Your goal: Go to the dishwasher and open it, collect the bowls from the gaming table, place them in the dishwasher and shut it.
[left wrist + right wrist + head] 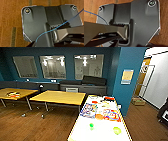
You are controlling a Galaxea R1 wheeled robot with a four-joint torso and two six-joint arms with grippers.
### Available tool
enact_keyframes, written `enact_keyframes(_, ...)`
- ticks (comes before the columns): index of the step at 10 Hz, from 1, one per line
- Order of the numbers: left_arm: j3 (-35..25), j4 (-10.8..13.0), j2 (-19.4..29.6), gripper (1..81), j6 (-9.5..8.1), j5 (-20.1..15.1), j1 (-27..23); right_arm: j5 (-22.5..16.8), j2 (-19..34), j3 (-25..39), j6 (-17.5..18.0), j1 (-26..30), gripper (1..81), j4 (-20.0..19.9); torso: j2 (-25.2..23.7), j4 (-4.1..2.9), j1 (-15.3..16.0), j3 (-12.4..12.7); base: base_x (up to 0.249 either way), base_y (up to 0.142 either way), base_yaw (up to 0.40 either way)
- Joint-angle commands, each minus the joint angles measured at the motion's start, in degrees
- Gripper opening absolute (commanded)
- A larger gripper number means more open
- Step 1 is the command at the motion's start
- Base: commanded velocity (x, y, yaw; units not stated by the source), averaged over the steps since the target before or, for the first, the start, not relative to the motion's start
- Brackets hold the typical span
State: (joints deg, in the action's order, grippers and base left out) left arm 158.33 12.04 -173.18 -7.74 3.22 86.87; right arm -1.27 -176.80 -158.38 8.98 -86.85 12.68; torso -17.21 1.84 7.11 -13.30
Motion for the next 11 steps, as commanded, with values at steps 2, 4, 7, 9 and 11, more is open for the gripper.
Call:
enact_keyframes(2, 0.1, 0.5, 0.0, 81.1, 0.01, -2.9, -2.4, -3.0, -0.2, -0.1, -0.1, 2.7, 81.1, 0.0, 0.0, 0.00, 0.0, 0.0, 0.000, 0.000, -0.200)
enact_keyframes(4, 0.0, 0.4, 0.1, 81.1, 0.01, -2.8, -2.3, -3.0, -0.1, 0.0, 0.2, 2.7, 81.1, -0.1, 0.0, 0.00, 0.0, 0.0, 0.000, 0.000, -0.060)
enact_keyframes(7, 0.0, 0.5, 0.0, 81.1, 0.01, -2.8, -2.2, -3.0, -0.1, 0.2, 0.2, 2.7, 81.1, -0.3, 0.0, 0.00, 0.0, 0.0, 0.000, 0.000, 0.000)
enact_keyframes(9, 0.0, 0.5, 0.0, 81.1, 0.01, -2.8, -2.2, -3.0, 0.0, 0.1, 0.1, 2.7, 81.1, -0.3, 0.0, 0.00, 0.0, 0.0, 0.000, 0.000, 0.000)
enact_keyframes(11, 0.0, 0.5, -0.1, 81.1, 0.01, -2.8, -2.1, -3.0, -0.1, 0.2, 0.1, 2.8, 81.1, -0.3, 0.0, 0.00, 0.0, 0.0, 0.034, 0.000, 0.000)
